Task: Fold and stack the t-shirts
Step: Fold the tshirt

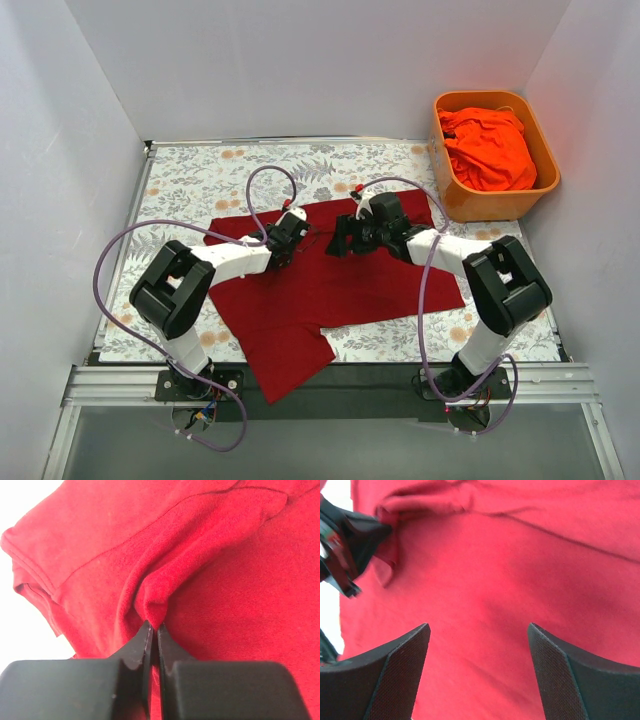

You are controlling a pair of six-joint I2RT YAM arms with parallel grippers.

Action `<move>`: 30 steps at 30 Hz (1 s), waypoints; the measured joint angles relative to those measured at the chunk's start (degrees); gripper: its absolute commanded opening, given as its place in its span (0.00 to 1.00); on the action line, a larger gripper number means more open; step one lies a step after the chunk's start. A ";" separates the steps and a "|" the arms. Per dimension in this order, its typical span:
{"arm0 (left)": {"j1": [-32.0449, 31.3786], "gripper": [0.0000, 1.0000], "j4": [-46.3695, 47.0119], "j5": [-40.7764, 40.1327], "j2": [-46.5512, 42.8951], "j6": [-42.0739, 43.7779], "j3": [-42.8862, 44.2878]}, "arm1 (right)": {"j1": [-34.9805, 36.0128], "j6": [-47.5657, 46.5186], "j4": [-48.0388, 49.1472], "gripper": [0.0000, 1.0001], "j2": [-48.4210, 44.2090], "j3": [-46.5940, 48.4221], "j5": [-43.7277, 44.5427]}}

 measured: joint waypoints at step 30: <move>20.76 0.00 -4.72 54.53 -7.06 -15.54 1.68 | 4.55 23.30 27.30 0.51 21.84 9.03 -15.52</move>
